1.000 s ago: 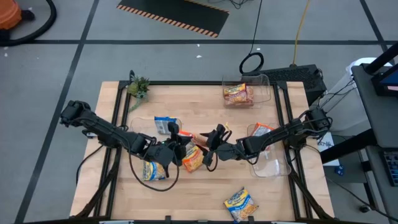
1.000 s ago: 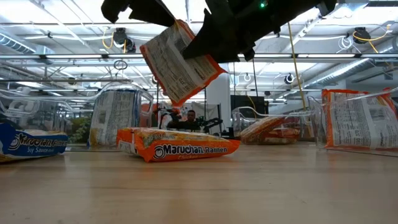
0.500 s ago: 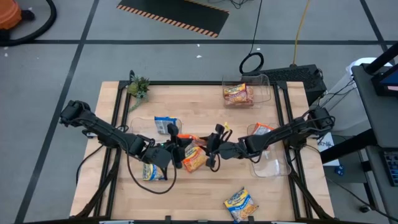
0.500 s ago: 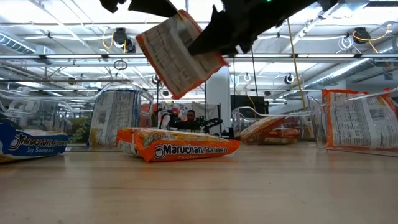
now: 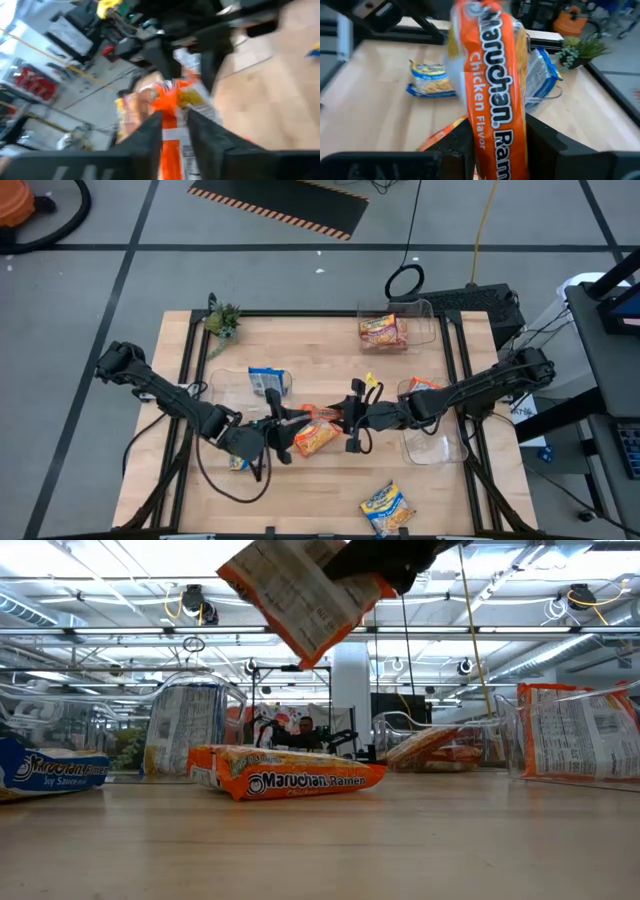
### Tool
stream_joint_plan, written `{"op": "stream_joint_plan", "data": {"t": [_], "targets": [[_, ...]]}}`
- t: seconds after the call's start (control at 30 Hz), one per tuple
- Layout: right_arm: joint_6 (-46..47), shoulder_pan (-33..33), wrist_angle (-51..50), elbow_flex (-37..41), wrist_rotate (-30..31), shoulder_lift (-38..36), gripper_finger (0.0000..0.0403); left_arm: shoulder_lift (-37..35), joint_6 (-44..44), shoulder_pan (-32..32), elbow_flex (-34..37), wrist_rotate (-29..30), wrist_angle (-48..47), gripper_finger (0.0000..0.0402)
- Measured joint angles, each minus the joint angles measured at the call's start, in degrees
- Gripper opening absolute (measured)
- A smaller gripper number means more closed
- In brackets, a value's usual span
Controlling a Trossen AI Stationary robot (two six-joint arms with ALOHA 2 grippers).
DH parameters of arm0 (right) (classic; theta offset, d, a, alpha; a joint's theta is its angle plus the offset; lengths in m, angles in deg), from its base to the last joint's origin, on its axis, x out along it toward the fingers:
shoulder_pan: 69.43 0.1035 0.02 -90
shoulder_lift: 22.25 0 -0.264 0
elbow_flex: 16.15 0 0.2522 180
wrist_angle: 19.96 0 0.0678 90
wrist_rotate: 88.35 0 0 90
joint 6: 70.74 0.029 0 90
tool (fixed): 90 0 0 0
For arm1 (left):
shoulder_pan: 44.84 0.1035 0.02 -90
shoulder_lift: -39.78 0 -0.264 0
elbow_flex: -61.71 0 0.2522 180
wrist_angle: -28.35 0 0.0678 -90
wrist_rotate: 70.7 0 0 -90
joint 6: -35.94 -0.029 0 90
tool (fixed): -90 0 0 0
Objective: Sort Maruchan noodles
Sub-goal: Put the bottom orange noodle pack into the bottom right transparent bin
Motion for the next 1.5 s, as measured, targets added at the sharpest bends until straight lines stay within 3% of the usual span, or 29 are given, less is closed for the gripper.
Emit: {"op": "stream_joint_plan", "data": {"t": [0.13, 0.27, 0.5, 0.63, 0.9, 1.13, 1.5], "targets": [[4.54, -0.04, -3.88, -0.19, -0.50, -1.85, 0.0112, -2.48, 2.62, -1.81, 0.06, -0.07, 1.39, 0.0169], [11.51, 0.62, -9.72, -0.17, -0.71, -4.46, 0.0106, -6.59, 5.82, -4.68, 0.06, 1.67, 0.32, 0.0205], [19.16, 2.89, -21.98, -0.18, -1.10, -11.19, 0.0110, -12.64, 10.56, -9.34, 0.04, 3.38, -5.53, 0.0209], [24.92, 4.67, -28.89, -0.13, -5.90, -16.34, 0.0110, -14.53, 12.72, -10.23, 0.04, 3.57, -9.25, 0.0209], [35.59, 11.14, -42.73, -0.13, -11.14, -26.38, 0.0111, -14.75, 18.15, -10.24, 0.04, 2.73, -9.80, 0.0209], [46.81, 15.40, -54.57, -0.13, -11.37, -34.00, 0.0111, -14.68, 23.28, -10.23, 0.04, 2.13, -9.28, 0.0209], [58.47, 16.79, -76.00, -0.13, -12.96, -37.02, 0.0112, -14.68, 30.26, -10.22, 0.04, 1.75, -9.23, 0.0209]]}}
